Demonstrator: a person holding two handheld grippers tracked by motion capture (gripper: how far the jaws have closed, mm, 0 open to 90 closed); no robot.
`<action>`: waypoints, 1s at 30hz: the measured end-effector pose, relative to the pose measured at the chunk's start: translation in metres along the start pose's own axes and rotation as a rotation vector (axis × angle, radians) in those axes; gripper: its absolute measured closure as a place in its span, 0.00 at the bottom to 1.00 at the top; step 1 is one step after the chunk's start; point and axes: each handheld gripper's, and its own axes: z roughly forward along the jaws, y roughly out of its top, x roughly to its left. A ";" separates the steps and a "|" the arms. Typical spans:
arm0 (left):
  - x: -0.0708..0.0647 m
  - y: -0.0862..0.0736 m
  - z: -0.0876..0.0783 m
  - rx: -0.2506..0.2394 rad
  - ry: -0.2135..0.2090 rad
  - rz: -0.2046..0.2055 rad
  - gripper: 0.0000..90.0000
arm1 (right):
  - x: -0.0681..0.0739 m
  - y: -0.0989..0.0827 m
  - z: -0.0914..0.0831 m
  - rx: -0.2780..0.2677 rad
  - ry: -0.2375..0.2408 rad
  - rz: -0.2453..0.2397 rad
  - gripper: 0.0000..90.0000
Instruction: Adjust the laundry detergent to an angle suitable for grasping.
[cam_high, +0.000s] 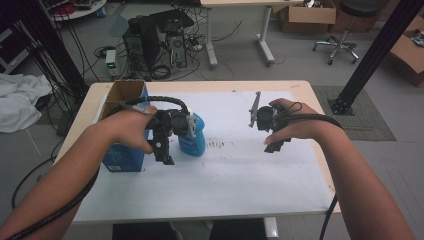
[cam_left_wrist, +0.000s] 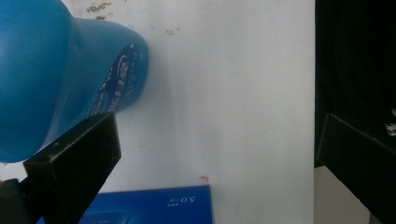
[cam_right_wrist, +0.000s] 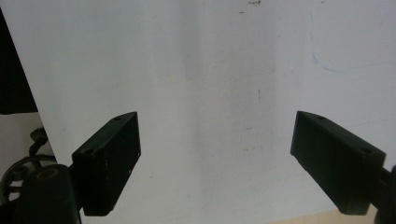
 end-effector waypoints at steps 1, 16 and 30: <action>0.000 0.000 0.000 0.000 0.000 0.001 0.00 | 0.000 0.000 0.000 0.004 -0.001 -0.001 0.18; -0.003 -0.005 0.002 -0.031 0.000 -0.014 0.00 | -0.002 -0.004 0.002 -0.024 -0.009 0.010 0.18; -0.004 -0.004 -0.001 -0.027 0.006 -0.003 0.00 | -0.005 -0.002 0.003 -0.023 -0.019 0.022 0.18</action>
